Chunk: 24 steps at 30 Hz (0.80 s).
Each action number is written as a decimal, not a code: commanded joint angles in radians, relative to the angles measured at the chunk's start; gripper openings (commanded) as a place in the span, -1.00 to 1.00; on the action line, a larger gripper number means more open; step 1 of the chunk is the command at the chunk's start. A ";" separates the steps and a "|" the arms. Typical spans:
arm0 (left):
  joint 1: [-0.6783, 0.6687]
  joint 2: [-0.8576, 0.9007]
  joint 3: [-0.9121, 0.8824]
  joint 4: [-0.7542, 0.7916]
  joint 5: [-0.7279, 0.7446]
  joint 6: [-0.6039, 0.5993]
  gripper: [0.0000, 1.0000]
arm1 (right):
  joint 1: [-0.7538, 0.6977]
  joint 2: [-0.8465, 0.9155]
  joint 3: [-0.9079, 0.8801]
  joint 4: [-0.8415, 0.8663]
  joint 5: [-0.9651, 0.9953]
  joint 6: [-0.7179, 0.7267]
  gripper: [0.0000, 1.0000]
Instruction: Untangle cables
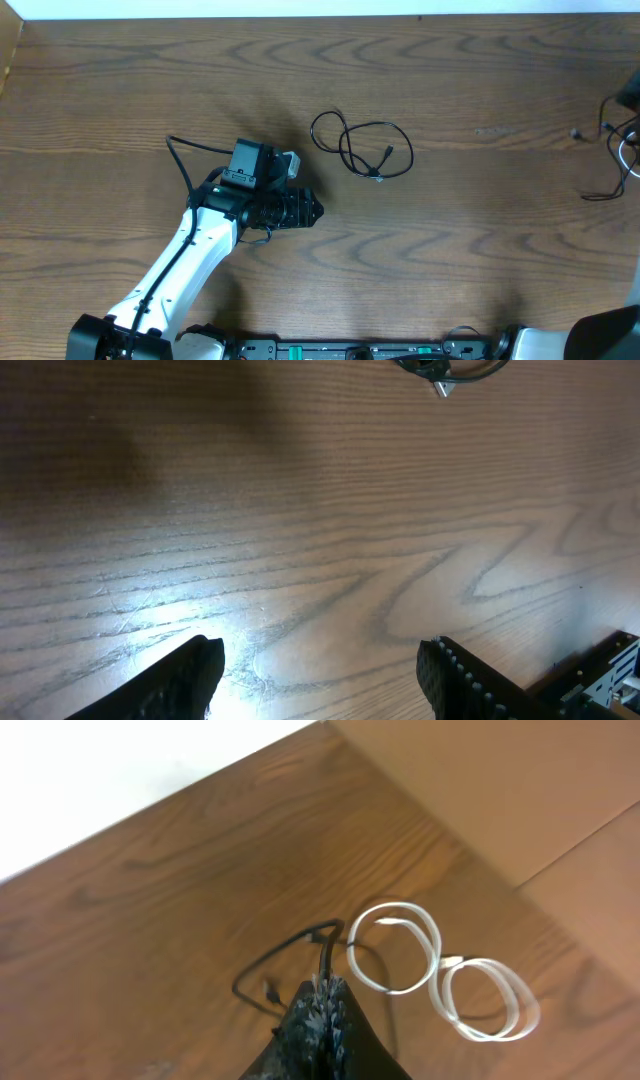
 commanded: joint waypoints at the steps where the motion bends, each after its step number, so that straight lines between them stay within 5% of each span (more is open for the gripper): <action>1: -0.003 0.003 0.008 -0.011 -0.006 0.013 0.33 | -0.076 0.005 0.005 -0.002 -0.192 0.097 -0.98; 7: -0.003 0.003 0.008 -0.014 -0.006 0.013 0.33 | -0.202 0.006 0.005 -0.003 -0.195 0.098 -0.95; 12: -0.003 0.003 0.008 -0.014 -0.006 0.013 0.33 | -0.277 0.008 0.005 -0.019 -0.207 0.098 -0.17; 17: -0.003 0.003 0.008 -0.014 -0.006 0.013 0.33 | -0.288 0.012 0.005 -0.035 -0.285 0.145 0.16; 24: -0.003 0.003 0.008 -0.014 -0.006 0.013 0.33 | -0.250 0.050 0.005 -0.029 -0.578 0.150 0.25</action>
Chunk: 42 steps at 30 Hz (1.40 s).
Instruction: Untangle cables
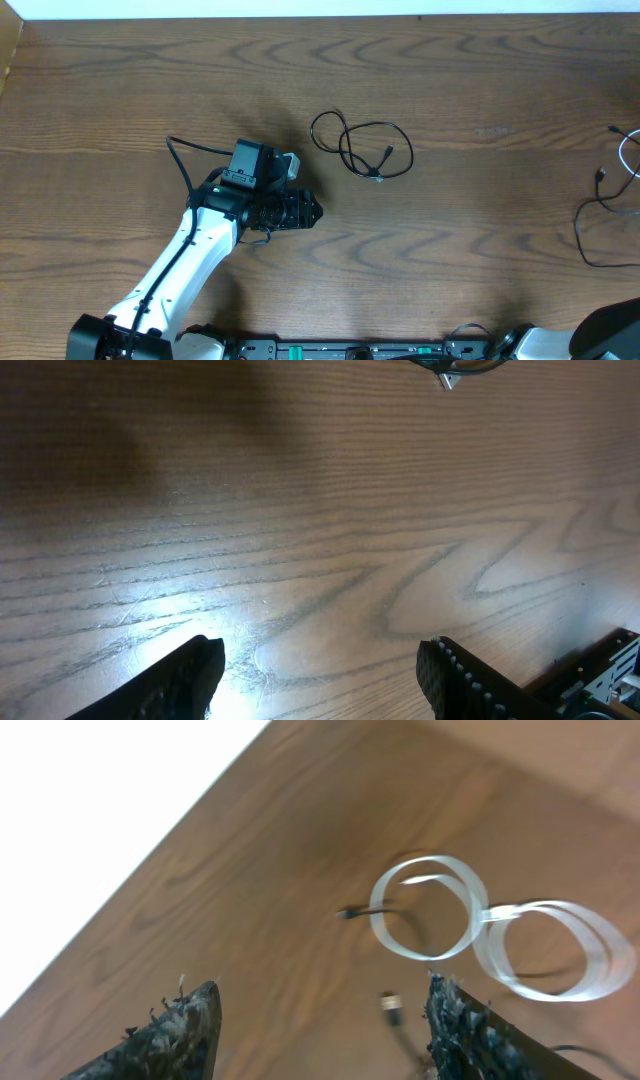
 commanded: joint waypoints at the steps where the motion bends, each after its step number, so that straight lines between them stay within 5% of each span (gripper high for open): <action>1: -0.003 0.003 0.008 -0.003 -0.006 0.013 0.33 | 0.039 0.035 0.005 -0.001 -0.221 0.014 0.26; 7: -0.003 0.003 0.008 -0.003 -0.006 0.013 0.33 | 0.158 0.114 0.005 -0.058 -0.348 -0.014 0.45; 19: -0.003 0.003 0.008 -0.011 -0.006 0.013 0.32 | 0.452 0.352 0.005 -0.200 -0.372 -0.321 0.66; 29: -0.003 0.003 0.008 -0.018 -0.006 0.013 0.32 | 0.625 0.577 0.005 -0.208 -0.473 -0.335 0.70; 42: -0.003 0.003 0.008 -0.018 -0.006 0.013 0.32 | 0.865 0.768 0.005 -0.211 -0.598 -0.326 0.14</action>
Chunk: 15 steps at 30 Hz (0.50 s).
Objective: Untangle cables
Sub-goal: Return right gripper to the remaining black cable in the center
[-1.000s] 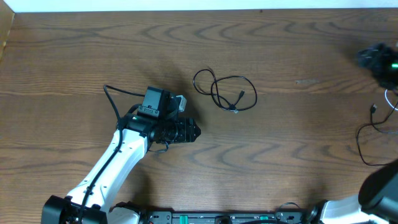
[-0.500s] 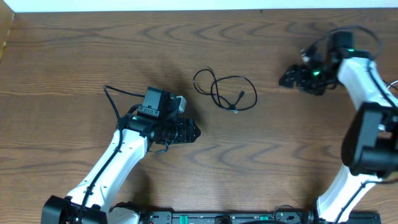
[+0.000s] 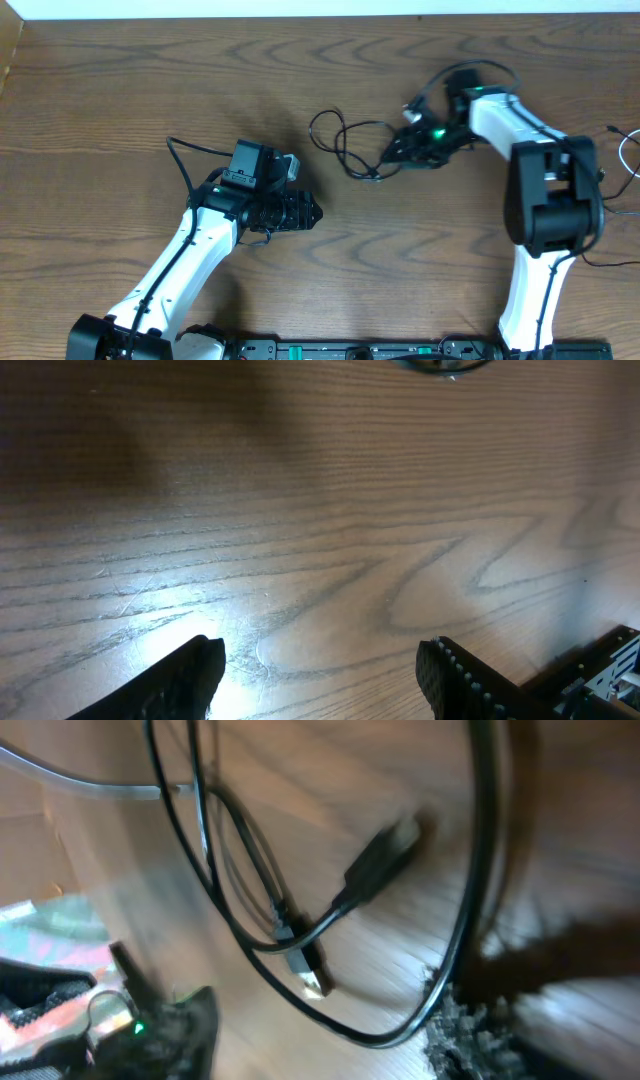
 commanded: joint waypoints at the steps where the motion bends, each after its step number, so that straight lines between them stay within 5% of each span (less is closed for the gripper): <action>1: -0.003 0.003 0.008 -0.003 -0.006 0.013 0.32 | 0.069 0.098 -0.028 -0.002 0.080 -0.004 -0.02; 6: -0.003 0.003 0.008 -0.003 -0.006 0.013 0.33 | 0.152 0.112 -0.028 0.000 0.150 -0.005 -0.91; 15: -0.003 0.003 0.008 -0.003 -0.011 0.013 0.33 | 0.252 0.112 -0.028 -0.009 0.296 0.040 -0.97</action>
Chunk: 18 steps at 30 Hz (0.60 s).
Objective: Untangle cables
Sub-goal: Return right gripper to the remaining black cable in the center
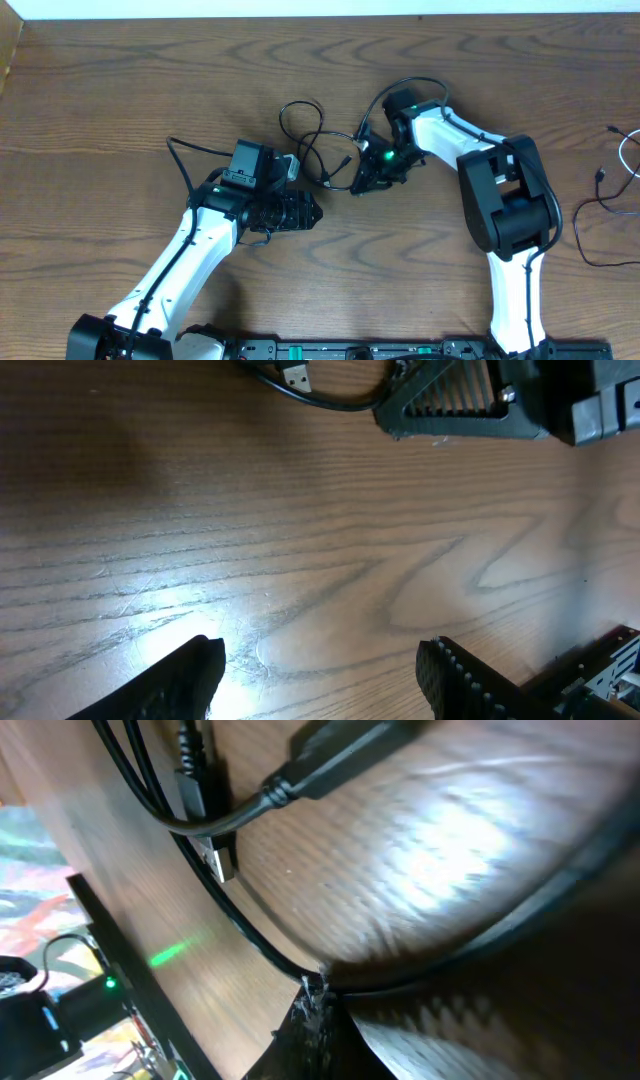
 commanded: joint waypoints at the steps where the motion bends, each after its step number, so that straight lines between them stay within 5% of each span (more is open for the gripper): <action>1: -0.003 0.003 0.008 -0.003 -0.011 0.013 0.33 | 0.041 0.063 -0.032 0.002 0.263 0.026 -0.96; 8: -0.003 0.003 0.008 -0.004 -0.029 0.013 0.28 | 0.059 0.063 -0.032 -0.019 0.264 0.027 -0.78; 10: -0.003 0.003 0.008 -0.026 -0.121 -0.008 0.06 | 0.059 0.061 -0.032 -0.035 0.264 0.026 -0.71; 14: 0.002 0.003 0.008 -0.115 -0.407 -0.211 0.04 | 0.059 0.045 -0.027 -0.094 0.321 0.026 -0.62; 18: 0.024 0.003 0.008 -0.148 -0.484 -0.262 0.06 | 0.060 -0.014 -0.014 -0.133 0.421 0.025 -0.59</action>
